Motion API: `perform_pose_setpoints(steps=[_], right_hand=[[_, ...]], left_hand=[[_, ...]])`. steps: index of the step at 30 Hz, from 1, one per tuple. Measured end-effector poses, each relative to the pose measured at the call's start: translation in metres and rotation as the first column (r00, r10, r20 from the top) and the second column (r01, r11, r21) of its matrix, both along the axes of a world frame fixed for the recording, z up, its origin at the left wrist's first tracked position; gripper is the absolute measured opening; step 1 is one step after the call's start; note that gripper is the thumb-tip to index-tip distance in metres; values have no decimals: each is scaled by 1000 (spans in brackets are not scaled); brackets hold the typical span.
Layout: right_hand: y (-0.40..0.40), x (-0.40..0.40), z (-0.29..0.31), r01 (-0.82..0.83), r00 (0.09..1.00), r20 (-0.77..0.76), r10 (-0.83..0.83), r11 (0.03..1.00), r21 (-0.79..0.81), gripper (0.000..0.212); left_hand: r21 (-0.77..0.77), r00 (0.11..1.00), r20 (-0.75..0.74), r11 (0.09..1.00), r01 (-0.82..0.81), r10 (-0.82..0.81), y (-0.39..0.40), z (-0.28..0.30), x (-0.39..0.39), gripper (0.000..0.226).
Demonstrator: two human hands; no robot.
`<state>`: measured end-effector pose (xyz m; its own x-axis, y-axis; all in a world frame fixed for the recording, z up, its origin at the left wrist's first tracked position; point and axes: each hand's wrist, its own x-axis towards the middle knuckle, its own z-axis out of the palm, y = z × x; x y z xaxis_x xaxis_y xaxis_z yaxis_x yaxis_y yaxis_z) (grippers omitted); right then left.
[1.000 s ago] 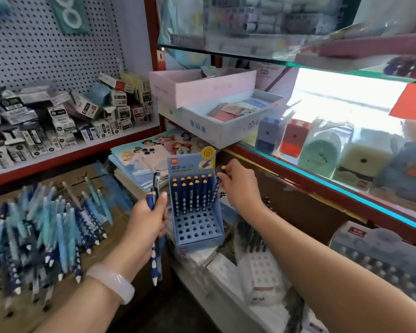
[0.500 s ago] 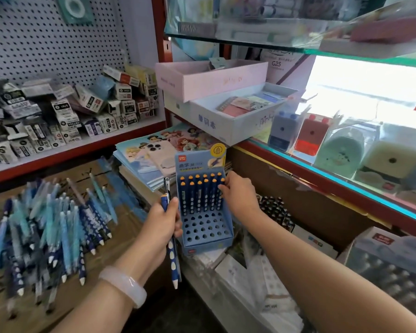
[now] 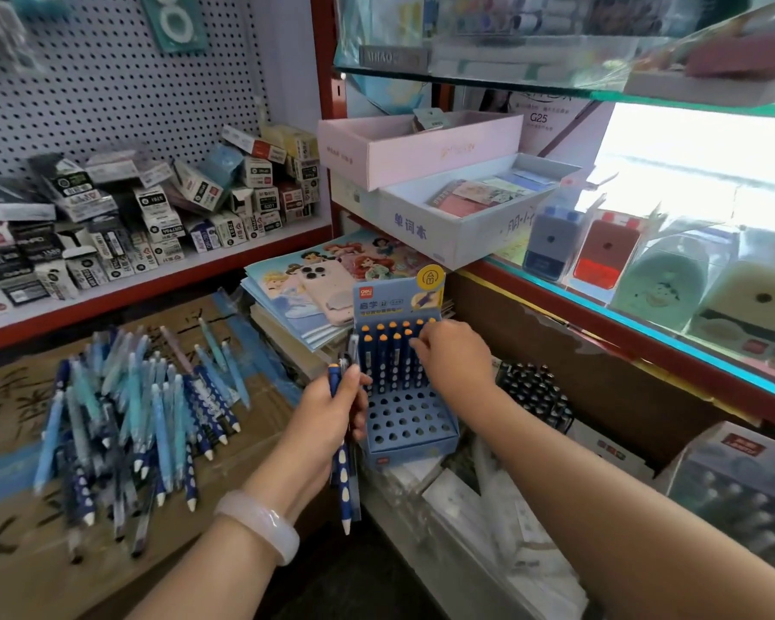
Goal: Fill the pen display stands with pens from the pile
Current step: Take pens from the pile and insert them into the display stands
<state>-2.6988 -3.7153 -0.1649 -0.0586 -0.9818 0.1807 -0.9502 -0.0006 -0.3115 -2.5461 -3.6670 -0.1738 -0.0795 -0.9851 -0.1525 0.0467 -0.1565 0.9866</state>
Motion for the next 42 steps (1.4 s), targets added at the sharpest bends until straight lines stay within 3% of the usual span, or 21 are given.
perform_pose_setpoints(steps=[2,4,6,9,14,17,21,23,27,30,35,42], right_hand=[[7,8,12,-138,955,269,124,990,35,36],[19,12,19,-229,801,579,152,972,62,38],[28,12,20,-250,647,754,109,966,74,32],[42,1,25,-229,541,837,81,972,54,25],[75,-38,55,-59,504,857,105,994,-87,20],[94,-71,70,16,550,827,116,989,-150,19],[123,-106,66,57,764,641,74,982,-181,16],[137,-114,57,78,814,580,41,981,-179,12],[146,-110,30,111,866,499,-33,986,-127,10],[145,-101,11,129,866,496,-61,986,-105,15],[138,-89,-10,140,853,516,-75,986,-87,18],[124,-84,-32,125,918,378,-118,992,5,22]], left_hand=[[-12,1000,26,1000,6,-5,2,1,-3,26],[-25,999,22,999,26,-26,7,5,-8,26],[-49,998,24,997,57,-56,11,8,-15,25],[-59,999,-5,997,42,-43,22,13,-26,24],[5,997,-14,997,-79,79,40,14,-33,29],[39,993,-50,994,-101,103,52,17,-40,28],[11,996,58,998,-62,61,64,19,-57,24],[33,996,74,998,-45,43,69,22,-66,20],[110,999,50,994,-12,7,78,26,-77,12],[79,997,66,996,41,-46,83,26,-74,20],[-5,985,130,994,114,-112,87,25,-57,14],[-19,971,164,983,182,-176,83,14,-49,11]])
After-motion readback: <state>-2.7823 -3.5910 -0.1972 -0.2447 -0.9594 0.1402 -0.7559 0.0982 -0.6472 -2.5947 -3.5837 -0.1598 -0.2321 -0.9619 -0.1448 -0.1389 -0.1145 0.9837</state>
